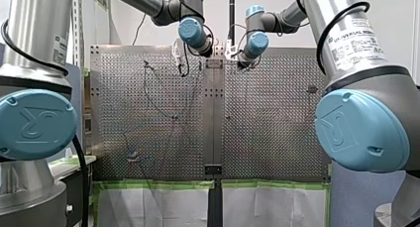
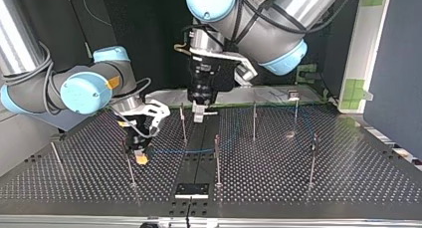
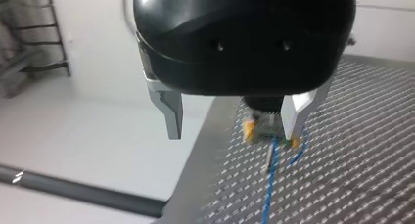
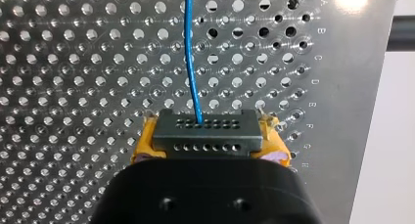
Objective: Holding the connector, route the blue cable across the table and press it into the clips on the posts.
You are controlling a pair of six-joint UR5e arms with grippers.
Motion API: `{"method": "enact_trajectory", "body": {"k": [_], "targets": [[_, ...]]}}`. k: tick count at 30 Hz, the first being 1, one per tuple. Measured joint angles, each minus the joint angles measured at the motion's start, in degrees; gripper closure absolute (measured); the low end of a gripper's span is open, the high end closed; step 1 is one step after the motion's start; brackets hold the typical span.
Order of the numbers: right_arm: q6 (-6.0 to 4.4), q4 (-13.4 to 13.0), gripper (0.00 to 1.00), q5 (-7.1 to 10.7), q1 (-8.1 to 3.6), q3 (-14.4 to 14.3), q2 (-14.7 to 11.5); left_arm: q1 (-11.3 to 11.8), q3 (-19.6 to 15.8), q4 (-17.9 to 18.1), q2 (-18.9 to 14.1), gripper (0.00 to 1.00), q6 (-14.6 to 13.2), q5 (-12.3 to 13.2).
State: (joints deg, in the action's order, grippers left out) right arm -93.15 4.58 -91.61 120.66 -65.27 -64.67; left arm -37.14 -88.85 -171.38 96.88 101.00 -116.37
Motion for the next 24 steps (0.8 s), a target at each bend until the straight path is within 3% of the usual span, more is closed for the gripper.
{"method": "enact_trajectory", "body": {"k": [10,24], "targets": [[-0.11,0.1,1.00,0.02,0.01,0.0,0.0,-0.8,4.7,-3.2,4.6,0.00,-0.8,-1.7],[-0.12,0.0,1.00,0.14,-0.15,0.0,0.0,0.7,11.1,-3.1,10.4,0.00,-0.8,-0.7]]}}
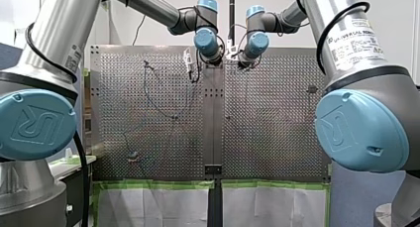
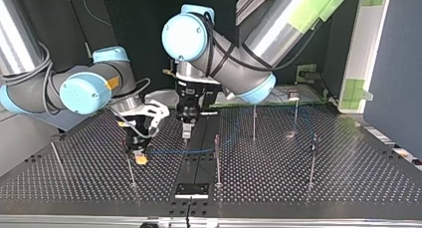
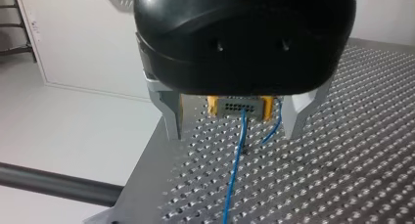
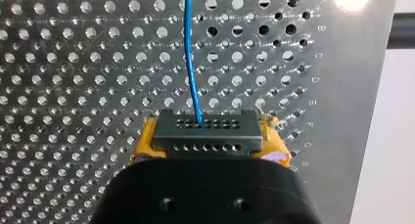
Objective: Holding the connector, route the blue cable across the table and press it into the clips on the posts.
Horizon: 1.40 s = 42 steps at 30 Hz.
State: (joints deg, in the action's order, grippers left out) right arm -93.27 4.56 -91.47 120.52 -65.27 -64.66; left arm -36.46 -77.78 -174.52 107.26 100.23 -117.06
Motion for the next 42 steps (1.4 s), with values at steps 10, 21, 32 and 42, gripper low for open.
{"method": "enact_trajectory", "body": {"k": [10,21,32,42], "targets": [[0.00,0.0,1.00,0.06,-0.03,0.0,0.0,3.1,2.3,0.0,1.0,0.00,0.2,2.6],[0.00,0.0,1.00,0.06,-0.02,0.0,0.0,4.3,3.0,1.2,4.4,0.00,0.3,3.4],[-0.08,0.0,1.00,0.08,-0.03,0.0,0.0,4.3,5.8,1.1,6.1,0.00,0.2,3.0],[-0.14,0.0,1.00,0.30,-0.20,0.0,0.0,4.5,11.0,1.1,8.9,0.00,0.2,1.3]]}}
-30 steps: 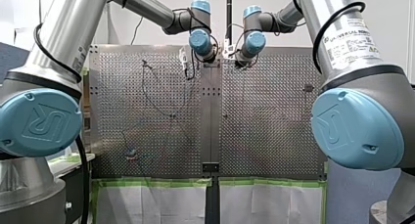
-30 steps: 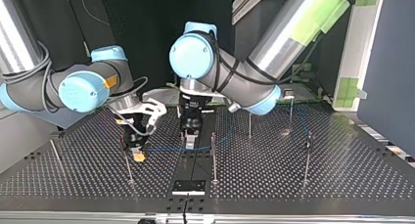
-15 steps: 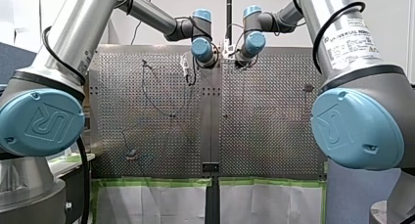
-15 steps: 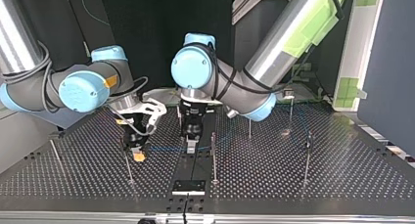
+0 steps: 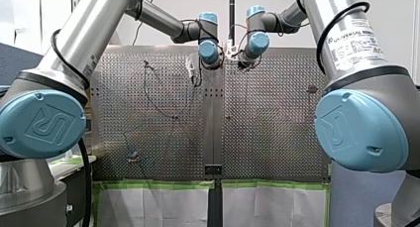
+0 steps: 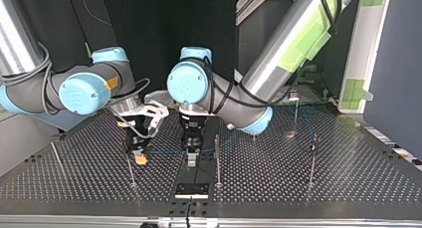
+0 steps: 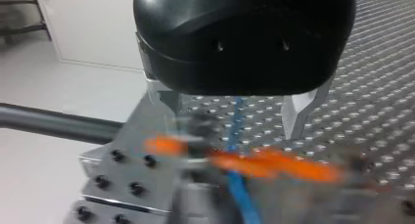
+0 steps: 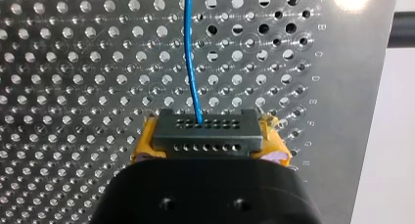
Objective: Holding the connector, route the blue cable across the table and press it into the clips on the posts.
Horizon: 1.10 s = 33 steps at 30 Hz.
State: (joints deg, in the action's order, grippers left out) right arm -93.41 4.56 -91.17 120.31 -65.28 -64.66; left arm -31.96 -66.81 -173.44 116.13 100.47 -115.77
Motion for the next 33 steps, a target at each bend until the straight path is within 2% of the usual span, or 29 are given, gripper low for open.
{"method": "enact_trajectory", "body": {"k": [6,12,16,24,26,27,28,29,30,31,32,33], "targets": [[-0.04,0.0,1.00,0.02,-0.07,0.0,0.0,0.0,1.2,-0.5,0.9,0.00,0.0,0.4],[-0.04,0.0,1.00,0.06,-0.11,0.0,0.0,0.2,2.0,-1.5,3.7,0.00,0.0,0.6],[-0.04,0.0,1.00,0.10,-0.12,0.0,0.0,0.3,2.9,-1.9,5.0,0.00,-0.1,-0.2],[-0.04,0.0,1.00,0.11,-0.12,0.0,0.0,0.0,3.9,-2.5,5.3,0.00,-0.4,-2.5],[-0.04,0.0,1.00,0.11,-0.12,0.0,0.0,-0.2,4.0,-2.5,5.3,0.26,-0.6,-2.9],[-0.04,0.0,1.00,0.11,-0.12,0.0,0.0,-0.3,4.0,-2.5,5.3,0.26,-0.7,-3.0],[-0.04,0.0,1.00,0.11,-0.12,0.0,0.0,-0.4,4.0,-2.4,5.3,0.44,-0.8,-3.1],[-0.04,0.0,1.00,0.11,-0.12,0.0,0.0,-0.4,4.0,-2.4,5.3,0.56,-0.8,-3.2],[-0.04,0.0,1.00,0.11,-0.12,0.0,0.0,-0.4,4.0,-2.4,5.3,0.56,-0.9,-3.2],[-0.04,0.0,1.00,0.11,-0.12,0.0,0.0,-0.5,4.0,-2.4,5.3,0.75,-1.0,-3.5],[-0.04,0.0,1.00,0.11,-0.12,0.0,0.0,-0.5,4.0,-2.4,5.3,0.81,-1.1,-3.8],[-0.04,0.0,1.00,0.11,-0.12,0.0,0.0,-0.6,4.0,-2.4,5.3,0.81,-1.3,-4.1]]}}
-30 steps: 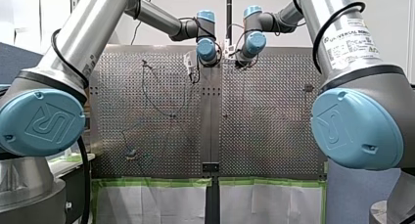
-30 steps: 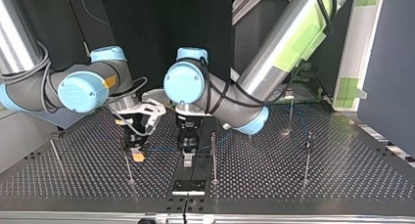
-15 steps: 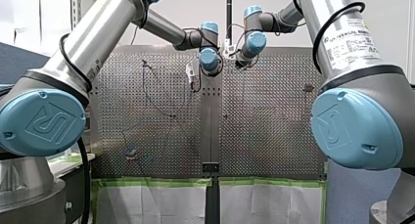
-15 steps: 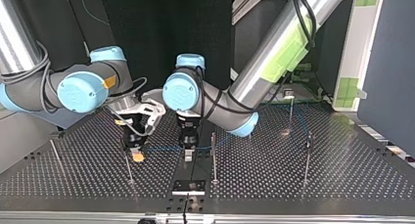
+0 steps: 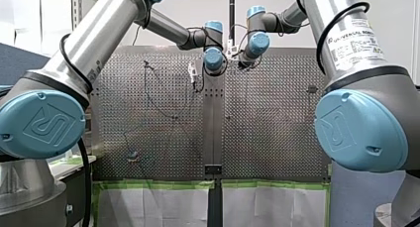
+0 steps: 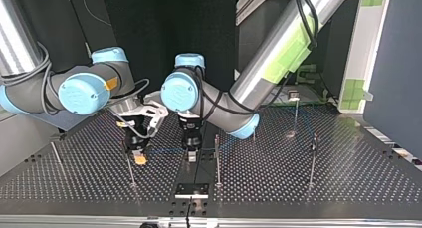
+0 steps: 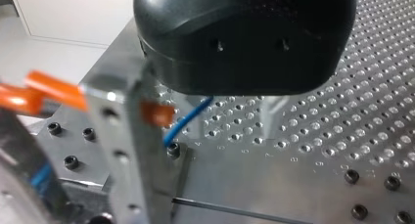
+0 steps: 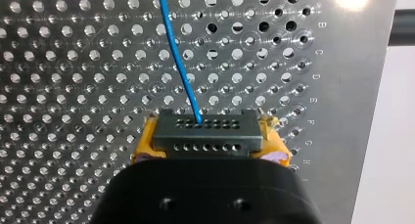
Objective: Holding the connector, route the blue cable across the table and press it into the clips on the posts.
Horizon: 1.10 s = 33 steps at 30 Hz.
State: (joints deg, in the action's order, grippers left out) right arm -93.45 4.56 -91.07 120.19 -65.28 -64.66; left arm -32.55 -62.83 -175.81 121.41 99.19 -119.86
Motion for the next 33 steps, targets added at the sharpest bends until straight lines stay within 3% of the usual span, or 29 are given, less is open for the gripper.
{"method": "enact_trajectory", "body": {"k": [1,8,14,26,33], "targets": [[0.00,0.0,1.00,0.00,0.00,0.0,0.0,-0.1,0.0,0.0,0.0,1.00,-0.2,-0.4],[0.00,0.1,1.00,0.44,0.31,0.0,0.0,-0.3,-0.8,-0.9,0.0,1.00,-0.1,-3.3],[0.11,0.2,1.00,0.51,0.60,-1.0,-0.1,-0.7,-3.8,-0.8,-0.3,1.00,1.3,-5.4],[0.31,0.1,1.00,0.34,1.73,-5.8,-2.5,-2.1,-9.7,4.4,-5.4,1.00,2.5,-3.2],[0.34,0.1,1.00,0.26,1.81,-9.2,-4.3,-1.5,-12.8,7.6,-7.2,1.00,3.5,-3.0]]}}
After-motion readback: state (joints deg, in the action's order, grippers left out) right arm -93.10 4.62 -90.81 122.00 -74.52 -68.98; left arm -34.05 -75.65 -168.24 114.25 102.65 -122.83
